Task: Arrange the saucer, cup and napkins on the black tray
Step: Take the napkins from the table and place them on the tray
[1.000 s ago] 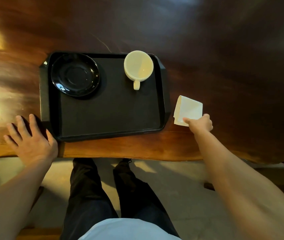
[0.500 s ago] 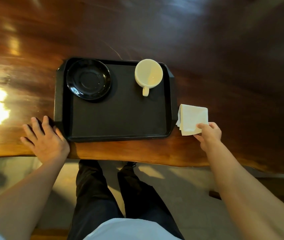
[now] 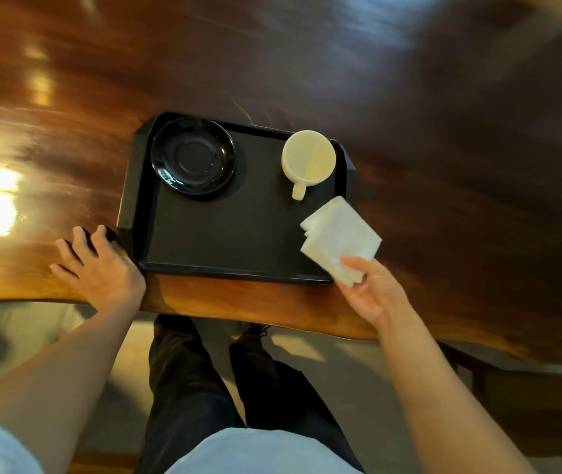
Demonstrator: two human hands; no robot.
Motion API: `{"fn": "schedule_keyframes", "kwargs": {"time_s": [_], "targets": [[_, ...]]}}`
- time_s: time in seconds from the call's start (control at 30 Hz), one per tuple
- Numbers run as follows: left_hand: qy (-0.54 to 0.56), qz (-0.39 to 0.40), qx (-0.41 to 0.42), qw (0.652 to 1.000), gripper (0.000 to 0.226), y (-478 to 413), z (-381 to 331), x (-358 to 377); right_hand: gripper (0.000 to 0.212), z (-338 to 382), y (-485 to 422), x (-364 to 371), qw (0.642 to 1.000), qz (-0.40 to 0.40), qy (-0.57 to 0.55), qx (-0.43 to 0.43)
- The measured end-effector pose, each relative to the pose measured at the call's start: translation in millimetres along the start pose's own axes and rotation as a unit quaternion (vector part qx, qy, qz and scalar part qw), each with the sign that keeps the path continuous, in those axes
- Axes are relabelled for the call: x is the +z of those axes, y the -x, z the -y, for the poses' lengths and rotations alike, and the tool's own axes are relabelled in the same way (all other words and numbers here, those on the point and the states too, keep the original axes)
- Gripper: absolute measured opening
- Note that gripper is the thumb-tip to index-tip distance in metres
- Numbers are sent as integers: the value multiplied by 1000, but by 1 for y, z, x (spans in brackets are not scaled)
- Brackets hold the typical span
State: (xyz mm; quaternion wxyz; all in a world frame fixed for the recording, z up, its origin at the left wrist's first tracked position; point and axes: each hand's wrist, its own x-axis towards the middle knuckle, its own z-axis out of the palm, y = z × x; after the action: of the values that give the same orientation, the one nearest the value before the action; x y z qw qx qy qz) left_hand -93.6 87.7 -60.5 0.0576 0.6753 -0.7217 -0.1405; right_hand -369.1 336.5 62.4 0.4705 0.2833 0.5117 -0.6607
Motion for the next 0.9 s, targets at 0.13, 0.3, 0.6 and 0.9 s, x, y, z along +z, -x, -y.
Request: {"fn": "schedule_keyframes", "kwargs": {"time_s": [0.13,0.3,0.6,0.9], "targets": [[-2,0,-2,1000,42,-1,1,1,48,-29,-9,28,993,29,107,39],[-6,-2,-4,1000,41,-2,3,4,49,-41,-30,56,977,42,204,48],[-11,-2,-13,1000,41,-3,5,6,43,-57,-52,96,949,-9,315,9],[-18,-6,-11,1000,41,-4,7,10,40,-85,-67,108,892,-97,441,-37]]}}
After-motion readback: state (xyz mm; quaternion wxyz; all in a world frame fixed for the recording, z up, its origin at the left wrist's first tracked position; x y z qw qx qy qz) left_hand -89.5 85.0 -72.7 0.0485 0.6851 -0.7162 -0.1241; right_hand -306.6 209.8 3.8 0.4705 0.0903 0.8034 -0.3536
